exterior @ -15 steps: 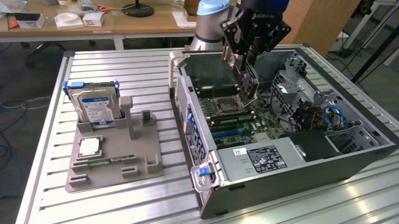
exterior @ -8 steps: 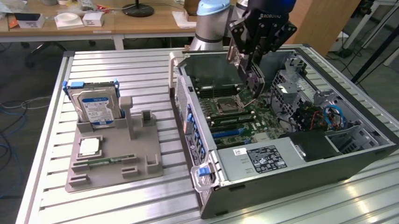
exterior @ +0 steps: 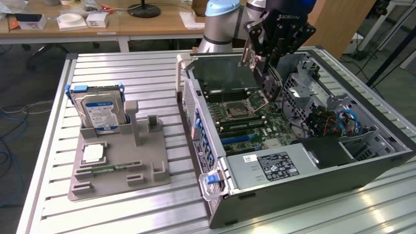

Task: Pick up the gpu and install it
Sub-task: 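Pick up the gpu and move the gpu toward the slot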

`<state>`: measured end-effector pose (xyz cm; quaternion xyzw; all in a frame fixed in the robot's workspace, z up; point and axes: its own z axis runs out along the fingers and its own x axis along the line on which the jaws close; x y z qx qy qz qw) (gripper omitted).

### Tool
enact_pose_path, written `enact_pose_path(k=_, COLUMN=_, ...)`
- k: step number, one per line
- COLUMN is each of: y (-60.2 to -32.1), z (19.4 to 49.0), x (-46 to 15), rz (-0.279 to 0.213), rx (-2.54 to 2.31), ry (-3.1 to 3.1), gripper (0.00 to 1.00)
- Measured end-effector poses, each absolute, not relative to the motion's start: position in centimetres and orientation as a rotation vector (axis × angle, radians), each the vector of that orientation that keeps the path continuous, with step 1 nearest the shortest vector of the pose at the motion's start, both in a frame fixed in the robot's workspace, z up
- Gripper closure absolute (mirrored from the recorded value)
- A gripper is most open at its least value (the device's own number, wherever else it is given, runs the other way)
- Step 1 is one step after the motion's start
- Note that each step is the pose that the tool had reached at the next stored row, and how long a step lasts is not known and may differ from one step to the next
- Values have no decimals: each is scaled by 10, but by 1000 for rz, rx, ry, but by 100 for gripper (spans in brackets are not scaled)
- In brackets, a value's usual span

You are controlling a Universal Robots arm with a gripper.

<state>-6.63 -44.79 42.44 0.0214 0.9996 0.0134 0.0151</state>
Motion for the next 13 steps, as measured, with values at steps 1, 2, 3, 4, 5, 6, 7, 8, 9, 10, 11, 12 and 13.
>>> enact_pose_path(k=1, y=-448, z=424, x=-65, rz=42, rx=66, ry=3110, gripper=74)
enact_pose_path(k=2, y=-448, z=424, x=-63, rz=42, rx=65, ry=3110, gripper=74)
enact_pose_path(k=3, y=-448, z=424, x=-61, rz=42, rx=65, ry=3110, gripper=74)
enact_pose_path(k=4, y=-448, z=424, x=-60, rz=42, rx=65, ry=3110, gripper=74)
enact_pose_path(k=5, y=-448, z=424, x=-59, rz=42, rx=64, ry=3110, gripper=74)
enact_pose_path(k=6, y=-448, z=424, x=-58, rz=42, rx=64, ry=3111, gripper=74)
enact_pose_path(k=7, y=-448, z=424, x=-58, rz=42, rx=64, ry=3111, gripper=74)
enact_pose_path(k=8, y=-448, z=424, x=-57, rz=42, rx=64, ry=3111, gripper=74)
enact_pose_path(k=9, y=-448, z=424, x=-56, rz=42, rx=64, ry=3110, gripper=74)
enact_pose_path(k=10, y=-448, z=424, x=-55, rz=42, rx=63, ry=3110, gripper=74)
enact_pose_path(k=11, y=-448, z=424, x=-53, rz=42, rx=63, ry=3110, gripper=74)
enact_pose_path(k=12, y=-448, z=424, x=-50, rz=42, rx=63, ry=3111, gripper=74)
enact_pose_path(k=13, y=-448, z=424, x=-48, rz=42, rx=63, ry=3111, gripper=74)
